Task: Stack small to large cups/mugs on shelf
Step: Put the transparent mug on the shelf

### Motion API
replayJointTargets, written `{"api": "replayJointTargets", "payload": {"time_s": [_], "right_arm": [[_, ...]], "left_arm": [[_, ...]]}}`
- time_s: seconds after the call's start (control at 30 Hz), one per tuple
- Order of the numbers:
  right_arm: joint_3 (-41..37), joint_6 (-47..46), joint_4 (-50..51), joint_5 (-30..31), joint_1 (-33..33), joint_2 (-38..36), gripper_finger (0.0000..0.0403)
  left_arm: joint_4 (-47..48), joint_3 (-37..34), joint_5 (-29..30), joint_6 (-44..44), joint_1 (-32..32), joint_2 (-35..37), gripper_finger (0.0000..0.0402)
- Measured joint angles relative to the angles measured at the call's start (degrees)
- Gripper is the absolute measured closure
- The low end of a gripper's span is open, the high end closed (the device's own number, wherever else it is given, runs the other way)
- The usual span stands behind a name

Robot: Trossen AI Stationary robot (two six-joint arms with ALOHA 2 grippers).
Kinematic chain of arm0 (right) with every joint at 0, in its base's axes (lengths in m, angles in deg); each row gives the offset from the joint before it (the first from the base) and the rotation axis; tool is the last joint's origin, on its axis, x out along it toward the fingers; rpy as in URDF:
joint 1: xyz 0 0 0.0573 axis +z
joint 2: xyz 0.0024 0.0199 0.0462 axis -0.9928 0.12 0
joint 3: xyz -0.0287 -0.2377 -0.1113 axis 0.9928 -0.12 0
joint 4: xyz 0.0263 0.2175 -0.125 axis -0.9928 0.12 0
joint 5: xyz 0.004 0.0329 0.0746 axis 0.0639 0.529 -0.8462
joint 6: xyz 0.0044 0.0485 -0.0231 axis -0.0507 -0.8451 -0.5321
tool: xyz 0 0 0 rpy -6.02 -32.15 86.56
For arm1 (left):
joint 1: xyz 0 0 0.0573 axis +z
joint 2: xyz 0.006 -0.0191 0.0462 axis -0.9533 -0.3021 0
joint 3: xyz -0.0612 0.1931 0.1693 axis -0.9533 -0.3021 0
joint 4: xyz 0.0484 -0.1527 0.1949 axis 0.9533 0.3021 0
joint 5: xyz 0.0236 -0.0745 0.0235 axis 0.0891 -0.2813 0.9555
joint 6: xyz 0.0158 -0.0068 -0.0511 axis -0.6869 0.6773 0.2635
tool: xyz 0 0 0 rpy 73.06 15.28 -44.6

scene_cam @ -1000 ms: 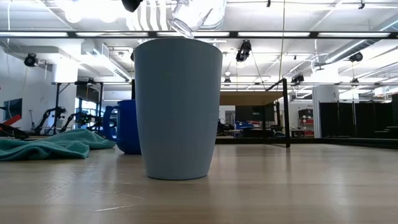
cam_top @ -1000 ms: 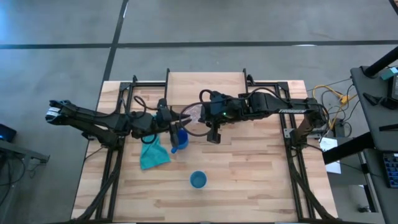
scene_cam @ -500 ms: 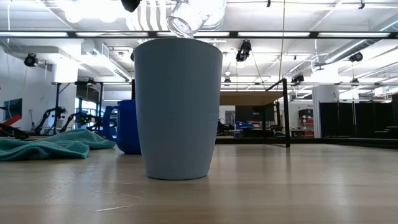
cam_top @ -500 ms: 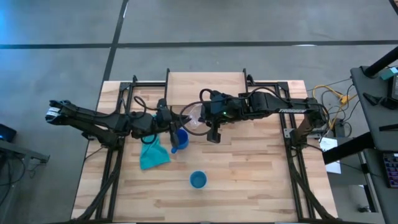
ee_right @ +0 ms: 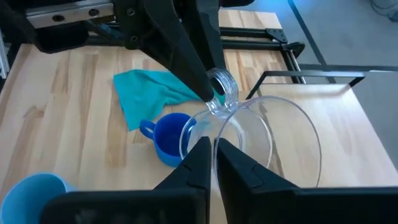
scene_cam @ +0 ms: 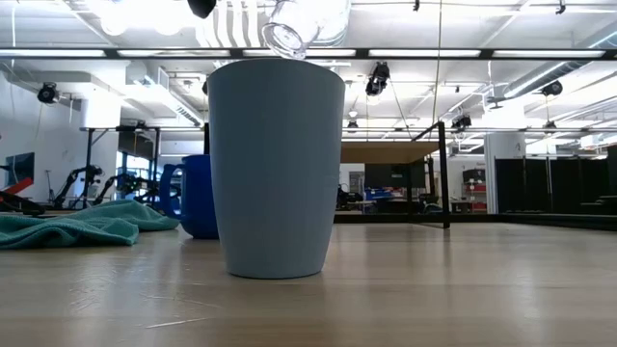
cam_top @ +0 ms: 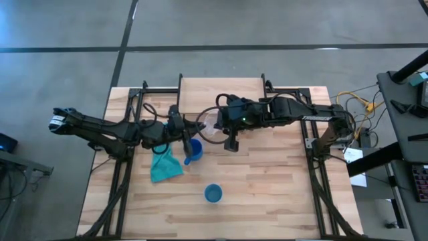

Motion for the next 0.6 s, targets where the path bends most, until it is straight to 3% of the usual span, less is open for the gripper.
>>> {"api": "replayJointTargets", "payload": {"time_s": [0.33, 0.6], "right_arm": [[0.02, 1.31, 0.42, 3.0, 0.0, -0.31, 0.0308], [0.02, 1.66, 1.05, 6.21, 0.02, -0.48, 0.0299]], "left_arm": [[0.63, 0.21, 0.79, -2.05, 0.47, 0.01, 0.0398], [0.65, -0.15, 7.12, -3.05, 3.14, -0.09, 0.0398]]}}
